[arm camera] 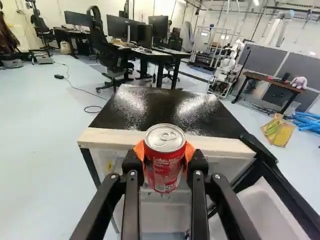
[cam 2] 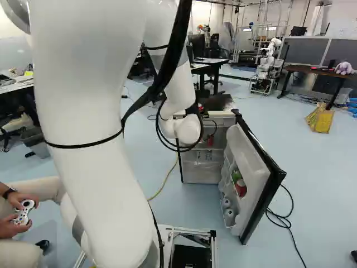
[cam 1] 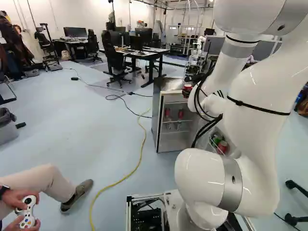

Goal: Grab a drink from the fridge

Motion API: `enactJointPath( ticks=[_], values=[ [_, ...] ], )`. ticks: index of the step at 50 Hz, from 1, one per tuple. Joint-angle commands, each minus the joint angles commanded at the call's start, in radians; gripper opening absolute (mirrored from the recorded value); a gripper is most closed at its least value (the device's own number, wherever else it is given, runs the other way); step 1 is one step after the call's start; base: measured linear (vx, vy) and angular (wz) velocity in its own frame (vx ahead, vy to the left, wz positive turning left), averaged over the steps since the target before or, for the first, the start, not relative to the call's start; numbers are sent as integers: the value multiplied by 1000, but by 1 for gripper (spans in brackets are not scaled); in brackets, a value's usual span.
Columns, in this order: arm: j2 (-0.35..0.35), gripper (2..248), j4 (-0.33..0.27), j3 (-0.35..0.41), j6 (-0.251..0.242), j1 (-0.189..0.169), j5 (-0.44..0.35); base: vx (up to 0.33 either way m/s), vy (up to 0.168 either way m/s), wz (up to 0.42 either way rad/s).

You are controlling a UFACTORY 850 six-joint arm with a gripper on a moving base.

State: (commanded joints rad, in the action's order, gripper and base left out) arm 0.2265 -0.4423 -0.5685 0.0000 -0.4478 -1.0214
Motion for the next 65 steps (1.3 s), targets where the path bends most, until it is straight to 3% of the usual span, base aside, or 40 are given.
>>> enactJointPath(
  ticks=[20, 65],
  values=[
    [13, 95, 0, -57, 0, 7, 13, 0, 0, 0],
    [163, 95, 9, -241, 0, 32, 58, 0, 0, 0]
  ],
)
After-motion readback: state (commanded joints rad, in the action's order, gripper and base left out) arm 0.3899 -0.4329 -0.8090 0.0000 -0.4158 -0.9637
